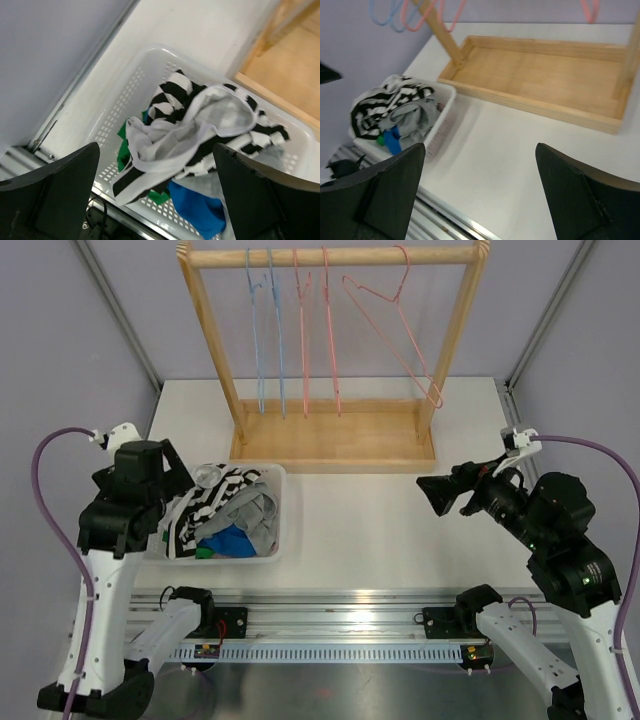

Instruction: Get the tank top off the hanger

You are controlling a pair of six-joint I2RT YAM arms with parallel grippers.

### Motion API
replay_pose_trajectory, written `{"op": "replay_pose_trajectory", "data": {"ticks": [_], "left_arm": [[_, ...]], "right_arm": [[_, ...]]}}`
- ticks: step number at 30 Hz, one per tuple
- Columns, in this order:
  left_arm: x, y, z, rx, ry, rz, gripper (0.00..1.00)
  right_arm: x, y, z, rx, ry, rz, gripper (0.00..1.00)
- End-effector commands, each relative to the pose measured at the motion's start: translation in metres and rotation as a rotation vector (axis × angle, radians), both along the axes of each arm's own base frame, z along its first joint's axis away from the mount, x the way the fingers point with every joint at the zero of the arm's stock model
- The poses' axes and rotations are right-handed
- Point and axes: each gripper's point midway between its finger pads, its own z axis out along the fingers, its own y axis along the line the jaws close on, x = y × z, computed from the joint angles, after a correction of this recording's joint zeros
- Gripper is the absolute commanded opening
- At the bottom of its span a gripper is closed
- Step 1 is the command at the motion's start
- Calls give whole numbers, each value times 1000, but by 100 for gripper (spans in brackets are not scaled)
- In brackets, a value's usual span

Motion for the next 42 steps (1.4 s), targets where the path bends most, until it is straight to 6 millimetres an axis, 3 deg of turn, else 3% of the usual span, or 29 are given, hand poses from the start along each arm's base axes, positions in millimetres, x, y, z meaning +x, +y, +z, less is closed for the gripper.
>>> {"op": "replay_pose_trajectory", "data": {"ticks": [1,7,15,25,42], "left_arm": [[-8,-24,28,-40,-110,-201,99],[-39,-27,31,8,-169,-313,99],[-70,-32,29,54,-282,-423,99],[-106,-18,40,109,-464,-447,99],[-97,-30,37,90,-470,-501,99]], "right_arm": [[9,-54,0,-67,12,-301,99],[1,-99,-34,-242,103,-487,99],[-3,-116,-66,-361,187,-540,100],[-7,-123,-62,-357,134,-563,99],[-5,-119,-56,-324,107,-556,99]]}}
